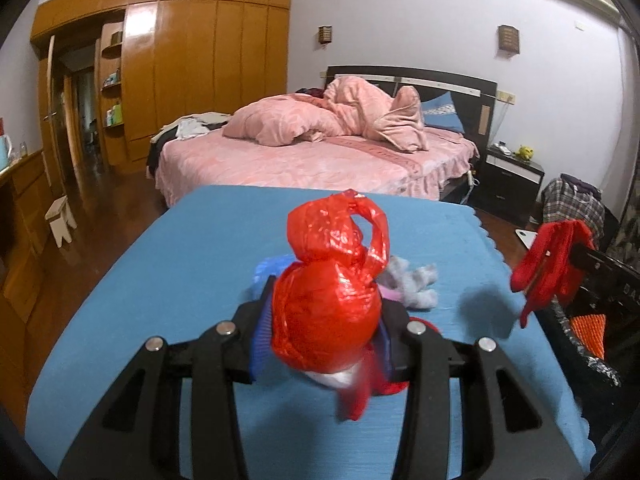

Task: Collect trash
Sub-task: 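Carry the red bag and red cloth over the bin and open both grippers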

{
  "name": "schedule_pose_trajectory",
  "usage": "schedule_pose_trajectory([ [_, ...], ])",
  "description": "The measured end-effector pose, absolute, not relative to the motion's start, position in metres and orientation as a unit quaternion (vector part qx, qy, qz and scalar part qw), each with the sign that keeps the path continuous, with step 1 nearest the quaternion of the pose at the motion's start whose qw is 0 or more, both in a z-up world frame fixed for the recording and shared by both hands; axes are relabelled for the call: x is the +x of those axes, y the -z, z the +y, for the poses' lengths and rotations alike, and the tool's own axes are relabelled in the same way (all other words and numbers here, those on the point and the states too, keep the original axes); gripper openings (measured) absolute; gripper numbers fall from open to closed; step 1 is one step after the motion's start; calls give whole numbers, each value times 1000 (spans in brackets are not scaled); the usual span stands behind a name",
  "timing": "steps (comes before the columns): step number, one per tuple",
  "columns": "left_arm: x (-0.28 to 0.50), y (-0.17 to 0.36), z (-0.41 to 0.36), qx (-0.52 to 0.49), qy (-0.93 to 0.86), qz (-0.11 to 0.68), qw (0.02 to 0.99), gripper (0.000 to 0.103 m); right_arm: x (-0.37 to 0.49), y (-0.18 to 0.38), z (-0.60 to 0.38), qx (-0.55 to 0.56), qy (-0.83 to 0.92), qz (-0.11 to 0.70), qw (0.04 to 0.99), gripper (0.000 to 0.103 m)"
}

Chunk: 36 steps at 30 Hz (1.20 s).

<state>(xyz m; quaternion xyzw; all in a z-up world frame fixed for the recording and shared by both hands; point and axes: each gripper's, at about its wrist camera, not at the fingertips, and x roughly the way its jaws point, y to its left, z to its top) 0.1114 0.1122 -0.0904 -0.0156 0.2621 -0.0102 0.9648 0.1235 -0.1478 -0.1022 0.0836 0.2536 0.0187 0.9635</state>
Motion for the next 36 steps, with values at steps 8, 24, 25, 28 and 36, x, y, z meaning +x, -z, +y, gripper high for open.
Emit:
schedule_pose_trajectory([
  [8,107,88,97,0,25,258,966,40,116,88,-150,73,-77,247,963,6],
  [24,106,78,67,12,53,251,967,40,97,59,-205,63,-46,236,969,6],
  [25,106,76,60,13,61,250,966,40,96,59,-211,67,-41,236,969,6],
  [28,106,74,41,19,84,249,965,40,92,58,-225,72,-26,237,968,6],
  [36,106,75,-26,27,157,254,954,40,76,63,-268,71,27,241,967,6],
])
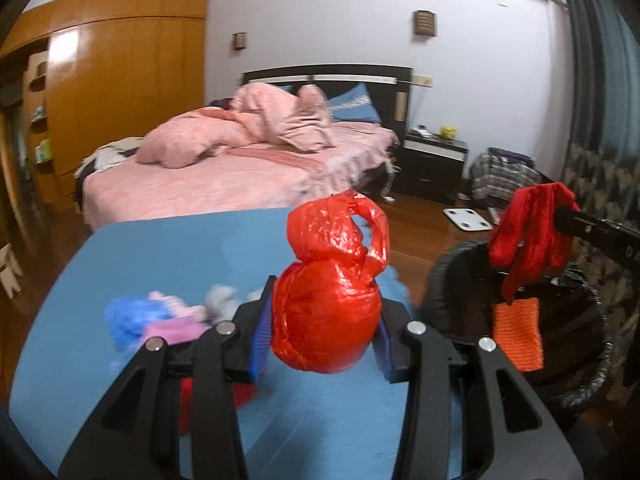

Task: Collect trash
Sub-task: 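Carry the red bag and red cloth over the bin and open both grippers, then grasp the white crumpled plastic bag with the left gripper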

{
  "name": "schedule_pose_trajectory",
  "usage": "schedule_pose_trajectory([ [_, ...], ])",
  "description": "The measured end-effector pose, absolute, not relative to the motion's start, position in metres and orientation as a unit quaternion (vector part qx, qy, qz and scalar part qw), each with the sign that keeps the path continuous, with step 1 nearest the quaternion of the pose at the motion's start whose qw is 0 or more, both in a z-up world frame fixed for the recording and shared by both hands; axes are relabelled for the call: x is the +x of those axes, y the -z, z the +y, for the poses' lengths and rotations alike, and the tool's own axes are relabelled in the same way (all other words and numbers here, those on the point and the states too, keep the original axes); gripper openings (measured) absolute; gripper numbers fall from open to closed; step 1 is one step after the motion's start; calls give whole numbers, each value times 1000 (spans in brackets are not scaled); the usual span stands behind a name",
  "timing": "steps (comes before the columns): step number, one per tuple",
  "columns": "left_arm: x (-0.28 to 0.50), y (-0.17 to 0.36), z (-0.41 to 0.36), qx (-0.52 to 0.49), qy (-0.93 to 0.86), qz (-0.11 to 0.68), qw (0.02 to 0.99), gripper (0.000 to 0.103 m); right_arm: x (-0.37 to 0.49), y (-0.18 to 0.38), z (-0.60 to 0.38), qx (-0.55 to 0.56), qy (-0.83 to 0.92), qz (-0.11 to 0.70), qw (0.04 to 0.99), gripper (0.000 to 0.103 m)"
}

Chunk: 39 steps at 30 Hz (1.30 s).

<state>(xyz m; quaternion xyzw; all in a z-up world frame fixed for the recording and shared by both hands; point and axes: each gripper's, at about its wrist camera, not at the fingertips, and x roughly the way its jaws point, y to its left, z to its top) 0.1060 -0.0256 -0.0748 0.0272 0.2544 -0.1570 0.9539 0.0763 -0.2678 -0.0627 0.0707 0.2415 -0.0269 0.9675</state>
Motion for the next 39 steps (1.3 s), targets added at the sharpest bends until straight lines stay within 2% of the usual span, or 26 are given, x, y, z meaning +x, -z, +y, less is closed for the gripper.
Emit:
schedule_pose_trajectory([
  [12,120,84,-143,26,283,271,919,41,57,91,-346,98,127,265,951,6],
  [15,127,92,-167,22,327,289,900,47,52,97,-362,100,159,273,944,11],
  [16,129,95,-175,20,347,297,889,58,51,99,-366,103,166,274,942,18],
  [17,130,98,-180,19,360,303,882,65,50,101,-370,105,174,275,940,37],
  [18,130,100,-182,19,361,304,882,75,48,103,-375,109,190,274,936,49],
  [19,131,101,-180,17,361,303,882,78,46,103,-376,110,199,271,935,69],
  [21,131,103,-175,14,357,304,883,82,43,104,-378,112,207,266,935,73],
  [23,130,105,-166,15,343,301,890,86,44,104,-378,107,208,266,935,86],
  [28,133,104,-119,16,283,295,912,90,49,101,-360,95,189,258,943,97],
  [39,122,103,18,23,121,276,953,91,86,100,-254,75,69,272,957,97],
])
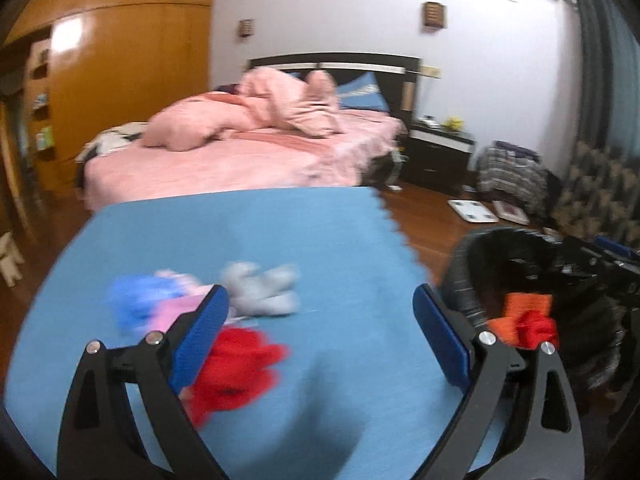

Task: Collect trash
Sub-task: 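Grasp the white crumpled plastic bag with the left gripper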

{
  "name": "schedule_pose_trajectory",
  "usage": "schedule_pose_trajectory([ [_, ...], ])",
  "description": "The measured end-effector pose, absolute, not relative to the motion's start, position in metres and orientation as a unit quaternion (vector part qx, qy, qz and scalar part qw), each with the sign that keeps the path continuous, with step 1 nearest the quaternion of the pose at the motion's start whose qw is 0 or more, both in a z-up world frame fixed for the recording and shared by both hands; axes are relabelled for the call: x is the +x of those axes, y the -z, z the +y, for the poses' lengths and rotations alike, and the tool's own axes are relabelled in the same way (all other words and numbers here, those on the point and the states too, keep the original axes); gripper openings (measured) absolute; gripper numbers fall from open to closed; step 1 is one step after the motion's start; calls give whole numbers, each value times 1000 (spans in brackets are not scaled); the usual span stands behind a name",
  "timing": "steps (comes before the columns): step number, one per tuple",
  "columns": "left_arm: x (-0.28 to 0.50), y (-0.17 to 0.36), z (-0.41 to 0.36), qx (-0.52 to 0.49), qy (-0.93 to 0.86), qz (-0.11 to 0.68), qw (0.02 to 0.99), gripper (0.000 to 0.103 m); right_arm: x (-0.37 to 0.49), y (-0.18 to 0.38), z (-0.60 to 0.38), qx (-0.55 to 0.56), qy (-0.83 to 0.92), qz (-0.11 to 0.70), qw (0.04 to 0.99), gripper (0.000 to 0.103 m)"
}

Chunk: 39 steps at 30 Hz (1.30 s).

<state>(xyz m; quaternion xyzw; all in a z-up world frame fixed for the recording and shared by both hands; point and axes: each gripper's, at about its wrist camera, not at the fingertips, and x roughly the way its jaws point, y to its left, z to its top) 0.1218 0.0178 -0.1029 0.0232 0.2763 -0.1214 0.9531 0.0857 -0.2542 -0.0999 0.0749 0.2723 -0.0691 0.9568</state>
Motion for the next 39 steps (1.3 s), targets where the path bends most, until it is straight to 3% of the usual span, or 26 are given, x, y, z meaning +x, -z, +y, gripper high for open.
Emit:
schedule_pose_trajectory([
  [10,119,121,110,14,24,307,951,90,121,118,-154,51,-12,289,956,97],
  [17,126,131,131,4,18,327,945,81,139,142,-108,39,-29,308,950,97],
  [33,145,149,120,2,63,369,927,52,144,162,-100,28,-25,327,944,97],
  [39,150,156,113,-2,89,383,919,35,144,164,-99,28,-27,329,943,97],
])
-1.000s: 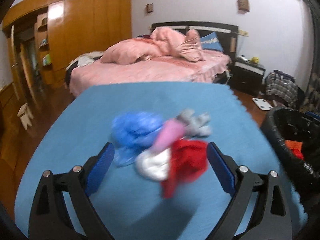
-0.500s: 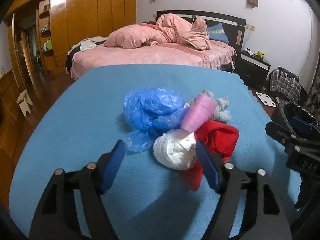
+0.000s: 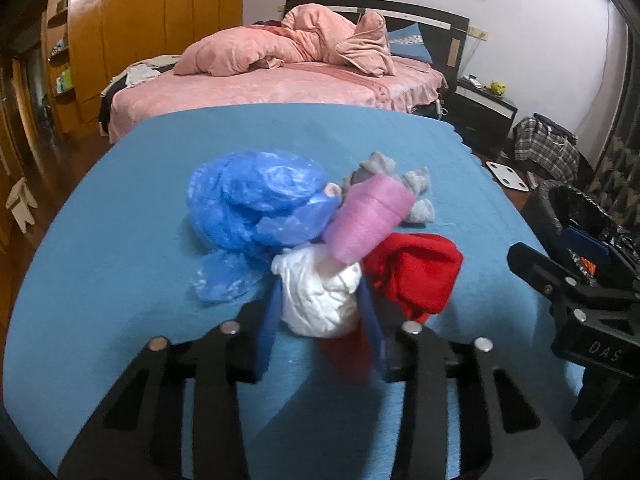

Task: Collect trash
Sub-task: 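Grasp the white crumpled plastic bag with the left gripper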

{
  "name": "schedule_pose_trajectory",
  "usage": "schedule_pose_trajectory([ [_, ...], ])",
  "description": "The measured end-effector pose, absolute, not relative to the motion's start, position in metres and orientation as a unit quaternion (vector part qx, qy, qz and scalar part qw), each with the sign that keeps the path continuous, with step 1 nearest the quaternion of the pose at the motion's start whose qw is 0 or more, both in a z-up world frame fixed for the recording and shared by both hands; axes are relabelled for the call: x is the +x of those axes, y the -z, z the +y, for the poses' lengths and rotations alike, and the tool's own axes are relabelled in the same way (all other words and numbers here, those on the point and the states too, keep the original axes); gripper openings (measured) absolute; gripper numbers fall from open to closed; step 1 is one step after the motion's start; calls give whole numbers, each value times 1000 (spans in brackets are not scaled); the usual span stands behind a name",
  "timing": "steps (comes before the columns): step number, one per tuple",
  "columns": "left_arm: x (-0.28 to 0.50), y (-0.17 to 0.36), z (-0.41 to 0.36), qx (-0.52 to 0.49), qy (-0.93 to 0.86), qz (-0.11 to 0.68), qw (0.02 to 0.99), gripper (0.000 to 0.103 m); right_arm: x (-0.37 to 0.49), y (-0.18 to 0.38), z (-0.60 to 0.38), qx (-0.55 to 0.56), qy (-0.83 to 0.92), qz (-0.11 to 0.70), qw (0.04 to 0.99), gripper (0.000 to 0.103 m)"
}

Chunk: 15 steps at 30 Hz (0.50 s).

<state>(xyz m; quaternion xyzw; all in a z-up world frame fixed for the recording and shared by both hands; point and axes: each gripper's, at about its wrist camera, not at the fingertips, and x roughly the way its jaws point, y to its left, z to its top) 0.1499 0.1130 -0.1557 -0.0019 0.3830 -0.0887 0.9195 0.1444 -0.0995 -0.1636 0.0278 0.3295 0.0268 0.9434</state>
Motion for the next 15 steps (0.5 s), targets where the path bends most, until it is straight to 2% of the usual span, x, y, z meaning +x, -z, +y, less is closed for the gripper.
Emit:
schedule_pose_trajectory([
  [7,135,145,122,-21,85,347,934,32,144,165,-99,28,-28,331,943,97],
  [15,125,143,144,-13,43,353,935,32,143,163,-89,20,-43,331,942,97],
])
